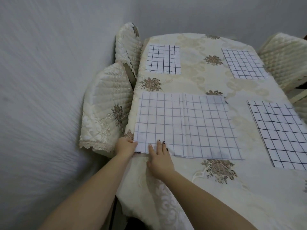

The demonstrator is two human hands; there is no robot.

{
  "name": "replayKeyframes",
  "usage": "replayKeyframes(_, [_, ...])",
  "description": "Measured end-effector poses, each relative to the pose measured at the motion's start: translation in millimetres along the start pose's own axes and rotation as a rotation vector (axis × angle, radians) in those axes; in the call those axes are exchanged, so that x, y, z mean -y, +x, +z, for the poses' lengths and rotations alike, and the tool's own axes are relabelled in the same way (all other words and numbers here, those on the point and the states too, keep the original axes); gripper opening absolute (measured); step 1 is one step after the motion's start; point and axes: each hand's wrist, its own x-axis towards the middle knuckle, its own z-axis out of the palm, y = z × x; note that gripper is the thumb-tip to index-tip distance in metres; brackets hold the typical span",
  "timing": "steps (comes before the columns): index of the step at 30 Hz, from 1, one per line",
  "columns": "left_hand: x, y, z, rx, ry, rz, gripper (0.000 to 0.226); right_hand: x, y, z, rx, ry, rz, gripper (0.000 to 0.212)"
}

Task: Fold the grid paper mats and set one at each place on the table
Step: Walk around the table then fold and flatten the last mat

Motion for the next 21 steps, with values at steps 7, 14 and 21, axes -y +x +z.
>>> replayKeyframes(7, [-14.7,-2.7,0.2,-0.068,0.107,0.054,0.021,-13.3,-5.3,-23.6,-0.138,0.264,0.021,0.062])
replayKeyframes(14, [-62.2,-31.7,39.0,0.016,0.137,0.318,0.038,-84.9,-17.5,-73.3,-0.362,0.78,0.249,0.048])
replayKeyframes(21, [-116.5,-91.3,134.9,0.407,0.072,0.419,0.038,-182.5,-44.2,-93.8,-0.548,0.899,0.547,0.04])
